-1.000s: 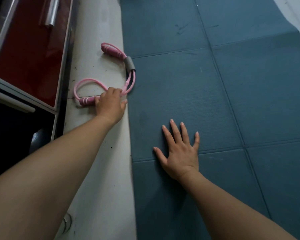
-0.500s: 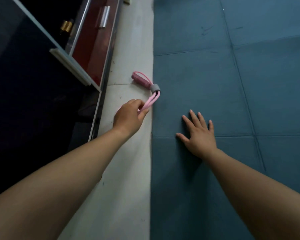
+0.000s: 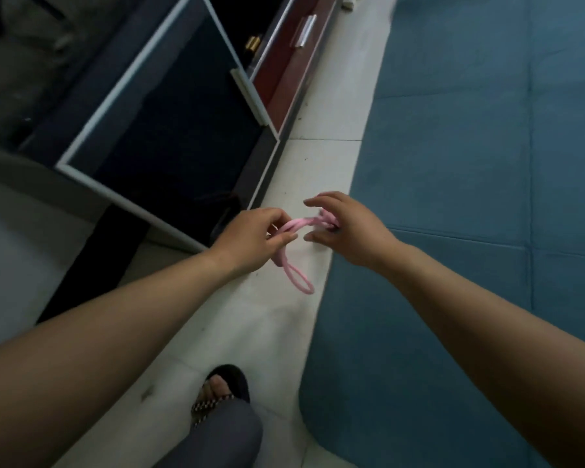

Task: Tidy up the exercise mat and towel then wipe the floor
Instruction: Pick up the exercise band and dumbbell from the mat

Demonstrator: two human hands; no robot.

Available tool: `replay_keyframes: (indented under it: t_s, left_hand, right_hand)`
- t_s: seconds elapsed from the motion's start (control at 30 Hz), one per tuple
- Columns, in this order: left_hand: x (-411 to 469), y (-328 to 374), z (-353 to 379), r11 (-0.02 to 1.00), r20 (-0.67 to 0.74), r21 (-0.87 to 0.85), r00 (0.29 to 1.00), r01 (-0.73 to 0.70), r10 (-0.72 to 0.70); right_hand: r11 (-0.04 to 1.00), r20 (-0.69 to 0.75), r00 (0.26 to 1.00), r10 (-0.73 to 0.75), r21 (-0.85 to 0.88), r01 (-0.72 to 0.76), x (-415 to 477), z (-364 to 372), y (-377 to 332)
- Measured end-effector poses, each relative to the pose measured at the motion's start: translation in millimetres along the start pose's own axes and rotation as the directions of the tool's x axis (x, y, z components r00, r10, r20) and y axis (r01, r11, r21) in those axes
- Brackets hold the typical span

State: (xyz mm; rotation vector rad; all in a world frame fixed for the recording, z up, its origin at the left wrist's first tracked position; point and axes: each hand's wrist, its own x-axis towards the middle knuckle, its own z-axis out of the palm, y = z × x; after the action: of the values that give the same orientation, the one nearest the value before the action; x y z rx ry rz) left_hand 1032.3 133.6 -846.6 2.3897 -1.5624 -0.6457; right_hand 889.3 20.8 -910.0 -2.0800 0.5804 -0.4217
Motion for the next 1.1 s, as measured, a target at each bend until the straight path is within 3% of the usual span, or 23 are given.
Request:
replay_keyframes:
  t_s: [0.2,0.33,0.43,0.53,0.67,0.77,0.93,1.1]
  left_hand:
    - [-68.8,-34.4,-20.8,0.997,-0.084,0.042,0.995,0.059,-0.055]
    - [-103.3,-68.6,3.5,0.996,-0.176,-0.065,0.982,0.06,-0.07]
    - [-124.1,-98.6,8.9,0.991,-0.135,-0.12,0.988,0.058,-0.074]
    - [-146.8,-130.5,-2.0,0.983,-0.116,-0.174,0.99,0.055,-0.076]
    - [-179.8,-170.6,-16.1,0.964,-0.118,-0.254,0.987,0.075,-0.108]
    - [-203.1,-209.4,-24.8,0.958,-0.129,-0.262,0.979,0.121,-0.159]
    - [-252.2,-277.0,-40.3,0.947,-0.218,-0.26,0.944,0.19,-0.249]
    - [-315.3,-331.5,-50.6,0.92,-0.267,-0.221,0.887,0.324,-0.376]
  right_hand:
    - [1.0,0.224,0.975,0.009,0.009,-0.011,-2.0,27.1,-43.4]
    - [0.986,0.313,0.95,0.012,-0.159,0.04,-4.4,47.2,-66.9]
    - [0.983,0.381,0.922,0.067,-0.181,0.003,-8.8,65.3,-91.1]
    - [0.948,0.374,0.928,0.009,-0.298,0.111,-17.3,91.5,-116.1]
    - [0.956,0.425,0.901,0.089,-0.29,0.042,-14.3,129.8,-144.6]
    - [0.935,0.443,0.891,0.097,-0.347,0.071,-2.0,167.8,-167.3]
    - [0.943,0.495,0.867,0.055,-0.311,0.118,19.3,247.0,-210.5]
    - [0.984,0.472,0.879,-0.069,-0.115,0.139,25.2,317.8,-248.7]
